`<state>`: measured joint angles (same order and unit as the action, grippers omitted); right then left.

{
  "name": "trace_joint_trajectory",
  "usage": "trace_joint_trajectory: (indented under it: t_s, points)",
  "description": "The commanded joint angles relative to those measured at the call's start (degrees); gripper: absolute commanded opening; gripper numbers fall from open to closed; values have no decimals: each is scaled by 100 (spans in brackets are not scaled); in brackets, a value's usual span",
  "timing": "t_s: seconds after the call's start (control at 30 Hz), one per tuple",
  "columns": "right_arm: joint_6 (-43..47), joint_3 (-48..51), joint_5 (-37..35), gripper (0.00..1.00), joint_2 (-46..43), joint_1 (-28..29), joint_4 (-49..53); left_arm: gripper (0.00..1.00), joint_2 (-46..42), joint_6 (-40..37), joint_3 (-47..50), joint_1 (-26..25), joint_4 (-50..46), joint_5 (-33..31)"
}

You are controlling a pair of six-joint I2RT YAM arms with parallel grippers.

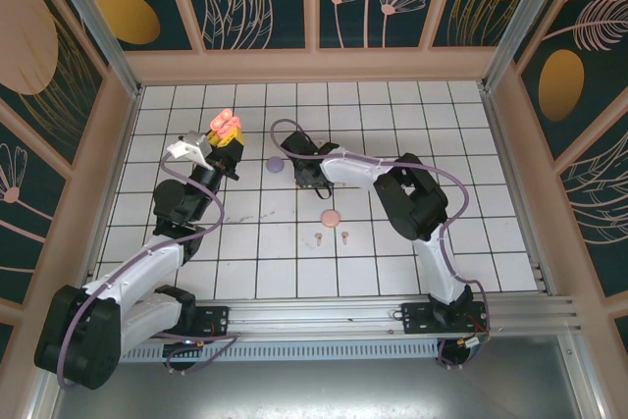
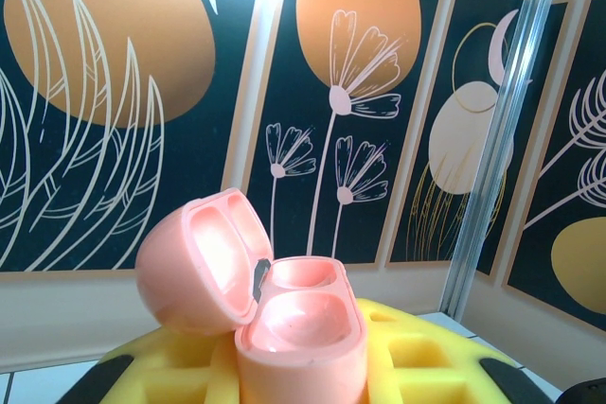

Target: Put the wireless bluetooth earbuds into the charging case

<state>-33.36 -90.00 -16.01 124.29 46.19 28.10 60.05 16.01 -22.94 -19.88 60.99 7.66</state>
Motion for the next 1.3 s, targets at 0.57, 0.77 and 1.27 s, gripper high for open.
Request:
trace_joint_trajectory:
  t_s: [0.57,0.77,1.27]
  points:
    - [537,-266,248,39,-287,-99,11,0,-143,86,-167,-7,-149,-10]
    - [616,-253,362,39,-82,-211,-28,0,-101,169,-183,-7,-145,-2]
    - [674,121,554,35,-53,-107,-85,0,-64,247,-220,-9,-114,-19]
